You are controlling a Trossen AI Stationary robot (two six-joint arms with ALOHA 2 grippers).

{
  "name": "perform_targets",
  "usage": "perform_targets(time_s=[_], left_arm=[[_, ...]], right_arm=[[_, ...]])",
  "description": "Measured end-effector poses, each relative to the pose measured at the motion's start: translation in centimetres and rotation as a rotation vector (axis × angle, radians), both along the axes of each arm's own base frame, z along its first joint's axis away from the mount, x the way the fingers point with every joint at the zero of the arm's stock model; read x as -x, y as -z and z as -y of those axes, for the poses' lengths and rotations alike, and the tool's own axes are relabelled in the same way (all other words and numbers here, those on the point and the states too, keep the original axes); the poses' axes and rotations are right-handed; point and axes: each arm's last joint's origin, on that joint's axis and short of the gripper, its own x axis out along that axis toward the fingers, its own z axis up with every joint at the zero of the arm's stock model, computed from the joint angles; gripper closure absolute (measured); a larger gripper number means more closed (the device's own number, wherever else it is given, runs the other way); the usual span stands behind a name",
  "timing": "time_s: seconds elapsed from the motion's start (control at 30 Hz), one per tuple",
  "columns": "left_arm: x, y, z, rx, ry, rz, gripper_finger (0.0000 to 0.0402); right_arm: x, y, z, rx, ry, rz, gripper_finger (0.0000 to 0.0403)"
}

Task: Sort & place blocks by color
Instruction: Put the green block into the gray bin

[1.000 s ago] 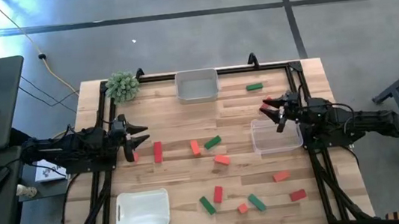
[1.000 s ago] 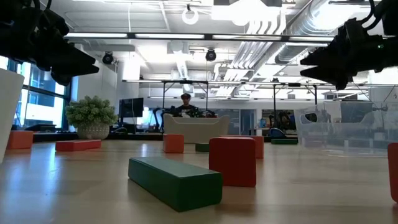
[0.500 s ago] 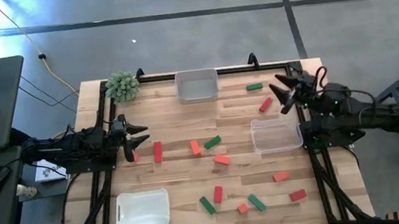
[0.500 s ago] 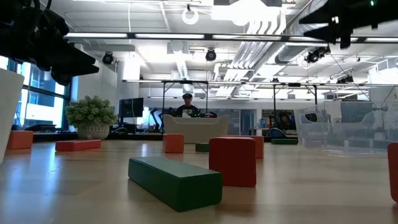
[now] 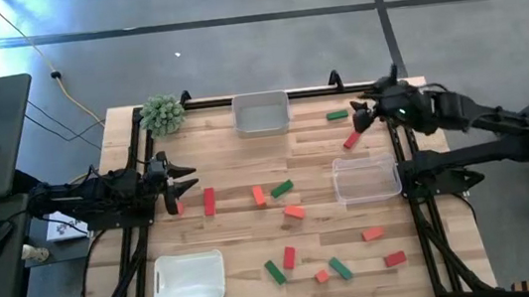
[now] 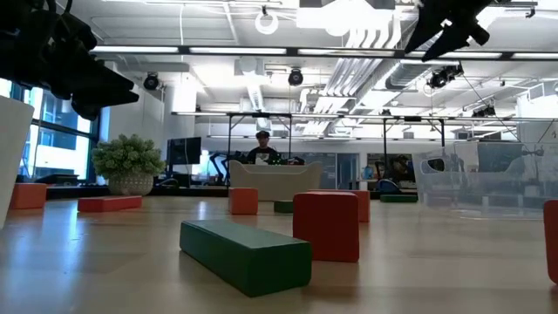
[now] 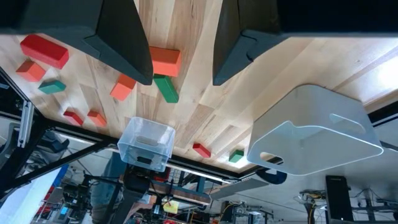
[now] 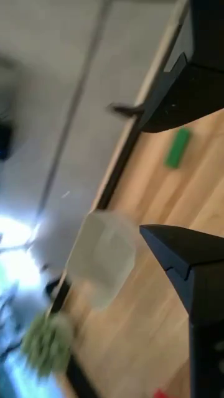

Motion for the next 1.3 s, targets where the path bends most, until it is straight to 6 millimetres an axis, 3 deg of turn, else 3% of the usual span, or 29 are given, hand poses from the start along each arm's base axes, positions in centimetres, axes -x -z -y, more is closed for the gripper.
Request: perform_targets(time_s=[0.2,0.53,0.87,1.3], left_arm=[[0.0,0.0,0.0,0.0,0.0,0.0,0.0245],[0.0,0.0,0.0,0.099,-0.02,0.037,0.0245],[0.0,-0.1,0.0,0.376,-0.074,0.146,0.0245],[0.0,-0.1,0.0,0.393,-0.078,0.153,0.0245]], right_arm=[[-1.2,-1.2,2.0,-0.204,0.102,-0.108,0.0157],[-3.3,-1.0,6.8,-0.323,-0.042,-0.243,0.0157],[-4.3,2.4,12.1,-0.399,-0.198,-0.449,0.0157],[-6.0,8.6,17.5,-0.414,-0.579,-0.732,0.0157]])
